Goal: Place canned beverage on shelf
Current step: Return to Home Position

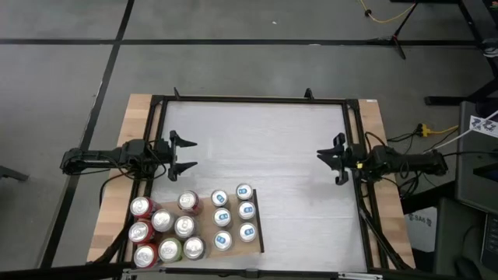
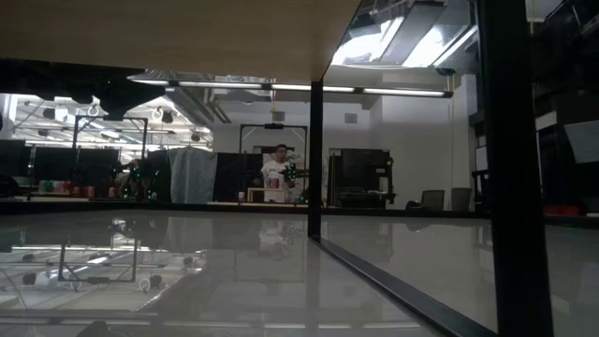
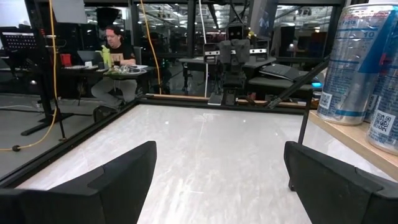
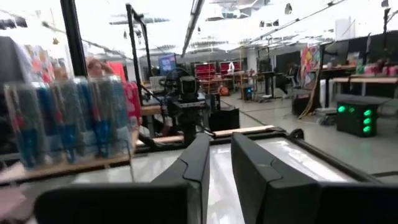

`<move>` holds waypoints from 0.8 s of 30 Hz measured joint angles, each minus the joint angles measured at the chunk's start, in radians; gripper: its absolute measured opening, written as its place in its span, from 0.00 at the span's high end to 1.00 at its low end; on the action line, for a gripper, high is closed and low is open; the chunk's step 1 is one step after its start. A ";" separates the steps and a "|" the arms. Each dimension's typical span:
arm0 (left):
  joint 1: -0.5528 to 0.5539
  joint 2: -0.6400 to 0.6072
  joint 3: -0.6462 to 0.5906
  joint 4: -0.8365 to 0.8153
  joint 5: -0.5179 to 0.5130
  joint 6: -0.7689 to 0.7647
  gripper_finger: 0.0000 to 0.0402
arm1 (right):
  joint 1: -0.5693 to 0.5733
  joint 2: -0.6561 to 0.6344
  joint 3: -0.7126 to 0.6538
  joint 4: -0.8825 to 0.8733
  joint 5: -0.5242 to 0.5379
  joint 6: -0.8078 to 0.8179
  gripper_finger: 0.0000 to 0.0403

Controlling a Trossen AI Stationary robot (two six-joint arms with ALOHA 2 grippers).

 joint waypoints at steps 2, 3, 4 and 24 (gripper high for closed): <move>0.000 0.000 0.000 0.000 0.000 0.000 0.14 | -0.027 0.000 0.000 -0.002 -0.011 -0.032 0.86; 0.000 0.000 0.000 0.000 0.000 0.000 0.14 | -0.043 0.000 0.000 -0.003 -0.015 -0.039 0.86; 0.000 0.000 0.000 0.000 0.000 0.000 0.14 | -0.059 0.000 0.000 -0.010 -0.017 -0.041 0.86; 0.000 0.000 0.000 0.000 0.000 0.000 0.14 | -0.194 0.000 0.001 -0.183 -0.087 -0.148 0.86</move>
